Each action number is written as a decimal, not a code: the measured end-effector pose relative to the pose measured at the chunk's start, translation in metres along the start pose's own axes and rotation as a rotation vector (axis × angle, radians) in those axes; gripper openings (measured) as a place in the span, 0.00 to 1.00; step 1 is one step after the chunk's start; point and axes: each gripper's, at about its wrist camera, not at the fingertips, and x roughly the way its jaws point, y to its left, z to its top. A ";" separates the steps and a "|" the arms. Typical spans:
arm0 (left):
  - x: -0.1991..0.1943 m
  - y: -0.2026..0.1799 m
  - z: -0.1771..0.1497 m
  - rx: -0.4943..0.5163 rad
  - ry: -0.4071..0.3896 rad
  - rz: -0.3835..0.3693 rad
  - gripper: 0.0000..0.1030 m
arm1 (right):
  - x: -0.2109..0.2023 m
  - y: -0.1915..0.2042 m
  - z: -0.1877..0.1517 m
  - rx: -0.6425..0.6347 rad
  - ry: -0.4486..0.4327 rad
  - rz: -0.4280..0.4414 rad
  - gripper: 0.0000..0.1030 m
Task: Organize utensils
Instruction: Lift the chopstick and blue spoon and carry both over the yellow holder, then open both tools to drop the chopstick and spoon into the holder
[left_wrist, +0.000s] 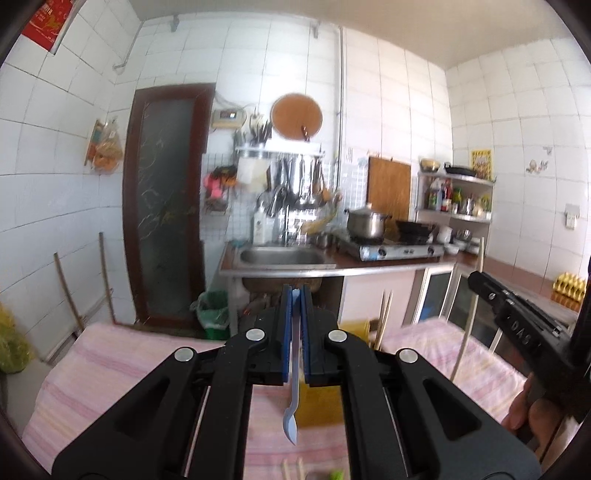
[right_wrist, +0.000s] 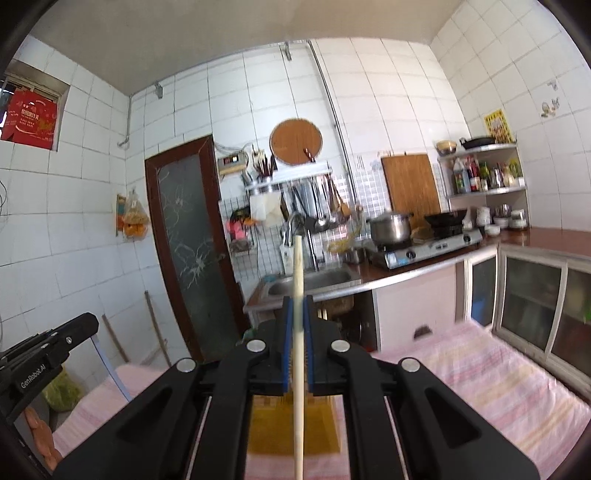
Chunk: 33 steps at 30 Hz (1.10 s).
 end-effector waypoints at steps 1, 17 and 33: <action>0.005 -0.001 0.006 -0.004 -0.009 -0.003 0.03 | 0.007 0.001 0.007 -0.004 -0.012 -0.002 0.06; 0.148 -0.022 -0.001 -0.051 0.034 -0.042 0.03 | 0.129 -0.009 -0.007 -0.015 -0.010 0.021 0.06; 0.101 0.020 -0.017 0.000 0.082 0.100 0.72 | 0.089 -0.015 -0.032 -0.129 0.164 -0.036 0.57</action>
